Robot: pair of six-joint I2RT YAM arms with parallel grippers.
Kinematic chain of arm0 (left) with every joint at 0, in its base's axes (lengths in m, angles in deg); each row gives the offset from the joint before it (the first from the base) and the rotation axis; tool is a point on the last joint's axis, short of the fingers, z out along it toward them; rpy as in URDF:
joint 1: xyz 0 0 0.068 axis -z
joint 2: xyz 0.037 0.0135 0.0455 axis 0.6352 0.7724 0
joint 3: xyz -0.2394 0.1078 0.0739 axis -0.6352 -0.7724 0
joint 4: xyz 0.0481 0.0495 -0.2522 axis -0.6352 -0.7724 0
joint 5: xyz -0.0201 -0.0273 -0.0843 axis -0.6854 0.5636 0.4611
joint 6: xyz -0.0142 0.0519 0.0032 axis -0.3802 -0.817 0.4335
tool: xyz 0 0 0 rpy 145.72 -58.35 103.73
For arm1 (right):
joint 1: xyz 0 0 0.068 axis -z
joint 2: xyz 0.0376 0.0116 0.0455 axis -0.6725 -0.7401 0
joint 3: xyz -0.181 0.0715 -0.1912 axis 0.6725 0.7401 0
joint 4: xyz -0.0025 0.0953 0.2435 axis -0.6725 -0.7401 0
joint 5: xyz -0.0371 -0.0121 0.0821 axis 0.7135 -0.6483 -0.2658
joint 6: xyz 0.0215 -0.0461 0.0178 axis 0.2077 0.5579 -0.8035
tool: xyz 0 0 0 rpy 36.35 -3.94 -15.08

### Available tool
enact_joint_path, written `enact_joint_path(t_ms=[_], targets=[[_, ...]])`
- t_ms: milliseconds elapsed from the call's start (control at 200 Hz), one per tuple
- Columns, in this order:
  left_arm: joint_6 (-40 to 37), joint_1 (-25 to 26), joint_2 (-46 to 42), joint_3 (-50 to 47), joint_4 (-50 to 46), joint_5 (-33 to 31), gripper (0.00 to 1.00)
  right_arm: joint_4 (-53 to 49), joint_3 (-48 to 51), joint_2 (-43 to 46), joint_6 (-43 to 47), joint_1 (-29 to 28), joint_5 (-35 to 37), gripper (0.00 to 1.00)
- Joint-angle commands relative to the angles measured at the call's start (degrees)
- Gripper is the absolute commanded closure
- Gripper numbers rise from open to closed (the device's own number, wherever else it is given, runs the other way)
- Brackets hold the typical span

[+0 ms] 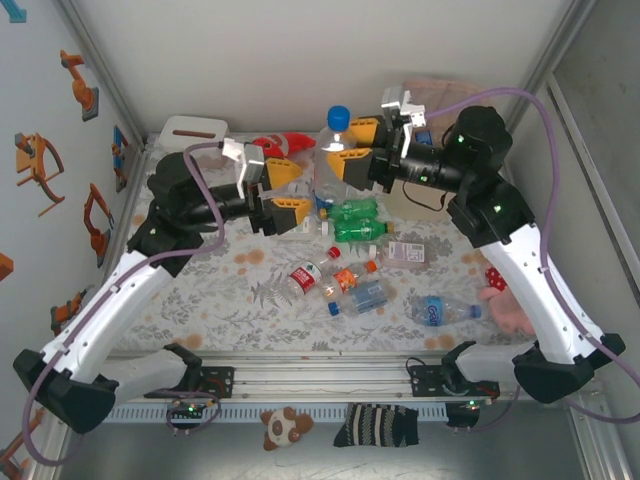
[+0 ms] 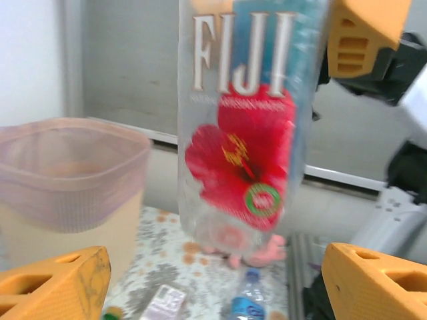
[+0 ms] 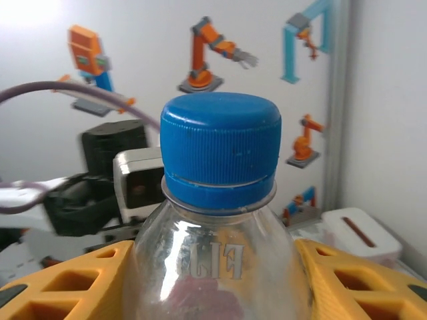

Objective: Put the plastic bottles in the bin

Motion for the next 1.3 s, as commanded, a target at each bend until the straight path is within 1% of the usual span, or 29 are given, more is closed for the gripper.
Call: enact_joint_path(t_ms=[0,115,280,461,541,701,811,961,1157,1292], targets=[[-4.0,-0.7,-2.0,-1.7,-4.8,-9.5,0.18,-4.0,-4.1,-2.0,1.7,3.3,11.1,0.50],[-4.8,-0.9,-2.6,-2.0,-7.3,-11.7,0.18,-8.7,-8.4,-5.6,1.4,7.9,17.4,0.52],[-4.9,-0.8,-2.8,-2.6,-8.8,-12.4,0.18,-13.5,-13.3,-10.7,1.6,14.5,23.8,0.53],[-4.7,-0.8,-2.7,-3.2,-8.6,-13.2,0.18,-23.9,-23.6,-19.3,2.4,19.2,32.7,0.54],[-4.5,-0.9,-2.4,-3.2,-8.8,-13.4,0.18,-28.4,-28.2,-23.5,2.8,20.9,34.6,0.54],[-4.1,-0.8,-1.0,-2.8,-9.8,-14.5,0.18,-33.6,-33.4,-30.4,3.5,23.7,35.3,0.54],[-3.9,-0.7,-0.3,-2.7,-10.3,-14.4,0.19,-37.1,-36.9,-34.9,4.6,24.6,35.1,0.54],[-3.7,-0.7,-0.2,-3.1,-10.6,-14.6,0.19,-41.5,-40.7,-41.2,5.8,25.3,32.9,0.54],[-3.7,-0.7,0.1,-3.3,-11.2,-15.0,0.19,-44.0,-40.9,-47.3,5.8,25.3,30.9,0.54],[-3.8,-0.7,0.5,-3.3,-11.6,-15.3,0.19,-44.9,-40.9,-51.2,4.6,25.7,31.6,0.54]])
